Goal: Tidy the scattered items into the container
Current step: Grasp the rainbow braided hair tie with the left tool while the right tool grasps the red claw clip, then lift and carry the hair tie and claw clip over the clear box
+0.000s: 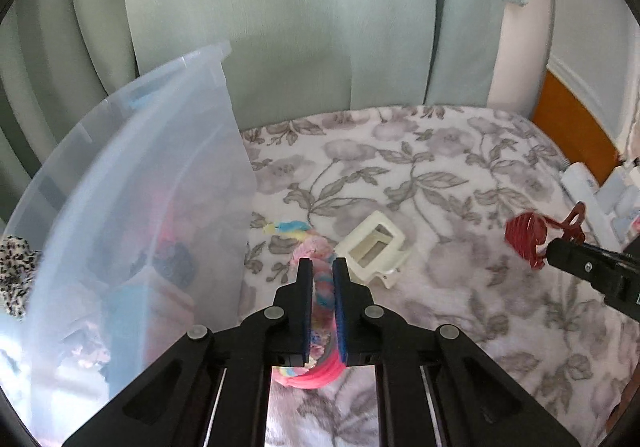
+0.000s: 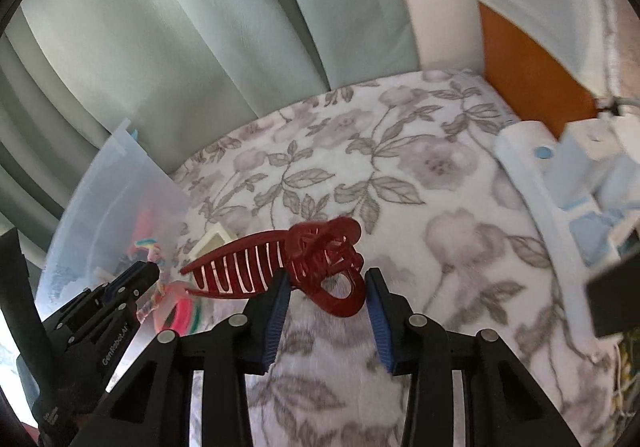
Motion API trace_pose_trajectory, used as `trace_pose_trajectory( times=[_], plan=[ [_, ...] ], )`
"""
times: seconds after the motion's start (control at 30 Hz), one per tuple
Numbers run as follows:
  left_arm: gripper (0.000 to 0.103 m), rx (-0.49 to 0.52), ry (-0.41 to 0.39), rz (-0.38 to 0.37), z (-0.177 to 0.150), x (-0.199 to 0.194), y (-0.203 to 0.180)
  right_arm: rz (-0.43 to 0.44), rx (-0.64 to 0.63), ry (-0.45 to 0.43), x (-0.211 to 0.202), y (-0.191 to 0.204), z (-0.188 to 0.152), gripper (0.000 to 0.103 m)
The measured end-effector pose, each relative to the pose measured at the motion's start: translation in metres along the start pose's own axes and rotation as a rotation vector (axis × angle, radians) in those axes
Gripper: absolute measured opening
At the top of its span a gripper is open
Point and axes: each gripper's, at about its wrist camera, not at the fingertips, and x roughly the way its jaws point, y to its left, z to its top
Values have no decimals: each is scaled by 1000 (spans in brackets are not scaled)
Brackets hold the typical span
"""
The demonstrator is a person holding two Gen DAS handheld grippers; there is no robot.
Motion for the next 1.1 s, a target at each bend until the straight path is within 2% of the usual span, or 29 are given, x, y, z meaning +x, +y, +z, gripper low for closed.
trace_pose_trajectory(
  times=[0.23, 0.27, 0.3, 0.33, 0.57, 0.8, 0.83, 0.9, 0.93, 0.97, 1.1],
  plan=[
    [10, 6, -42, -17, 2, -39, -2, 0, 21, -34, -42, -3, -13, 41],
    [10, 5, -46, -19, 2, -44, -2, -1, 20, -34, -45, -2, -15, 34],
    [10, 5, -48, -21, 1, -48, -2, -1, 19, -32, -49, -3, -18, 19],
    [9, 3, -51, -24, 0, -52, -3, -2, 22, -25, -51, -3, -20, 10],
    [10, 5, -69, -30, -5, -73, -5, -19, 36, 6, -60, -11, -39, 10],
    [10, 3, -66, -32, -6, -77, -5, -50, 44, 36, -60, -19, -45, 14],
    [10, 4, -65, -33, -6, -76, -6, -50, 44, 42, -58, -19, -46, 15],
    [10, 4, -61, -35, -6, -75, -6, -46, 36, 55, -54, -18, -46, 36],
    [10, 4, -58, -37, -6, -74, -6, -41, 27, 63, -51, -16, -47, 58],
    [10, 3, -55, -37, -6, -73, -5, -35, 20, 65, -49, -14, -47, 67],
    [10, -4, -43, -39, -7, -67, -4, -39, -21, 86, -30, -4, -46, 69]
  ],
)
